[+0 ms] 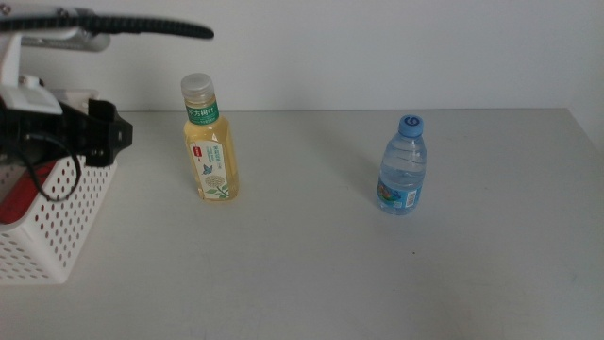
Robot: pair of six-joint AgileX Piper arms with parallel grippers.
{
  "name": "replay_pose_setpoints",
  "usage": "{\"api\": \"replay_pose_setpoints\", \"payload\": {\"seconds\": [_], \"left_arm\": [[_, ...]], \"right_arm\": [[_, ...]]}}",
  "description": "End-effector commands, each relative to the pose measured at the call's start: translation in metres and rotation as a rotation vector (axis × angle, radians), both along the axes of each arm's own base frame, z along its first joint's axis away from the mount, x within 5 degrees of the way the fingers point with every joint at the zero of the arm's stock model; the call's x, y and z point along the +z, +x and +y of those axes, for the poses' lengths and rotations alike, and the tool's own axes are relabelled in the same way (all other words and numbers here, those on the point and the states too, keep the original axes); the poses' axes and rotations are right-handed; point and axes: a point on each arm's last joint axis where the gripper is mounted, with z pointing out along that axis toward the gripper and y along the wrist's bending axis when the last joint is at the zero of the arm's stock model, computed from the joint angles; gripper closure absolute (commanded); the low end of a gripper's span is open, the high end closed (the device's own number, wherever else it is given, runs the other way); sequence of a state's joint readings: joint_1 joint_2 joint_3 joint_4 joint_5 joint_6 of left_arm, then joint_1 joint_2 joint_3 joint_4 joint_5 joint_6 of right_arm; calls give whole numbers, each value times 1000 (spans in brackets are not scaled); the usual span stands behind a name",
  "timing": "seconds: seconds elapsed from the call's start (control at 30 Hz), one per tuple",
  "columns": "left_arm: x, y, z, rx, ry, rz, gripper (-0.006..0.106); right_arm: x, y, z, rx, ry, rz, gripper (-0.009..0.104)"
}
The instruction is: Use arms to grab the bottles and put them into the dustbin to the left of the table.
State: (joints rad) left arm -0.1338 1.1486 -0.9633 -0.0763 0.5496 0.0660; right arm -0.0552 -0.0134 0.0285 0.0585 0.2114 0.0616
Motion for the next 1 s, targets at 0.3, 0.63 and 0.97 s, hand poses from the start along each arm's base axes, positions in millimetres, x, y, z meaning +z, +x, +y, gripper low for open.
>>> {"api": "replay_pose_setpoints", "payload": {"seconds": [0.3,0.63,0.97], "left_arm": [[-66,-57,5,45,-111,-325,7],[-76,-60,6,48,-120,-410,7],[-83,-47,2,16,-86,-439,7]], "right_arm": [[11,-1,-1,-9,-23,-105,1],[11,-1,-1,-9,-23,-105,1],[11,-1,-1,-9,-23,-105,1]]}}
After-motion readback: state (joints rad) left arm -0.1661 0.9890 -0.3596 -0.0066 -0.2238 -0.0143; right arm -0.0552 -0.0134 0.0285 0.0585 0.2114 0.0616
